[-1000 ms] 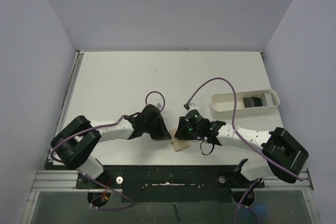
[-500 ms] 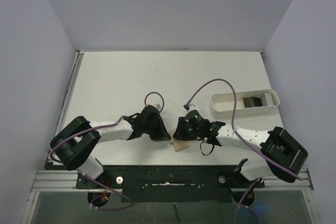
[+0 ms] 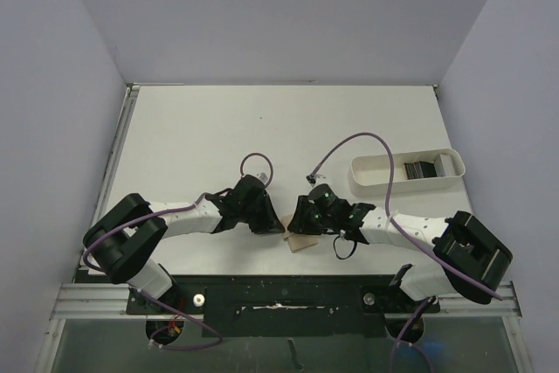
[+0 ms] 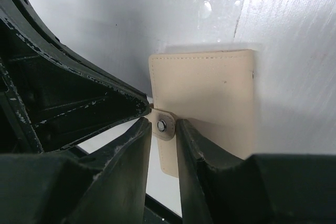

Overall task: Put the credit cards into the card holder
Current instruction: Close the card holder at the center of the board.

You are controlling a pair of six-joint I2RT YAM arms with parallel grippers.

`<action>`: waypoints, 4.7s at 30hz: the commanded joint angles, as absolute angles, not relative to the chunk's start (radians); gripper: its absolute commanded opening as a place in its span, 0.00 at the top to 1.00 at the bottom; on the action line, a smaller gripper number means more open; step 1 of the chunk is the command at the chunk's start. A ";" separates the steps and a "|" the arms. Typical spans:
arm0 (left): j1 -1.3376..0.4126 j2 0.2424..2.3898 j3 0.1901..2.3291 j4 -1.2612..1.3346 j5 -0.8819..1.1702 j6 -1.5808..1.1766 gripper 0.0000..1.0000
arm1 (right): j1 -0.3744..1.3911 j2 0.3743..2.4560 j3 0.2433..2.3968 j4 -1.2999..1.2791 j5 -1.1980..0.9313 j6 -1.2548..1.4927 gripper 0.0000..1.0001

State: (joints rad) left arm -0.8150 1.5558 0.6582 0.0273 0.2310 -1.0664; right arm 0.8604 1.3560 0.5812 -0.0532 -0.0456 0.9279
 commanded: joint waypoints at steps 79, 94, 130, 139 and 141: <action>-0.841 1.572 0.715 0.138 0.291 -1.069 0.93 | 0.851 1.336 0.556 -0.012 0.026 0.847 1.00; -0.843 1.585 0.730 0.138 0.289 -1.068 0.93 | 0.848 1.350 0.546 0.001 0.022 0.849 1.00; -0.878 1.632 0.789 0.025 0.219 -1.016 0.99 | 0.845 1.346 0.533 0.009 0.004 0.850 1.00; -0.893 1.629 0.798 -0.025 0.175 -0.992 1.00 | 0.845 1.350 0.540 0.006 0.001 0.845 1.00; -0.895 1.633 0.799 -0.027 0.172 -0.987 1.00 | 0.844 1.350 0.540 0.006 0.000 0.844 1.00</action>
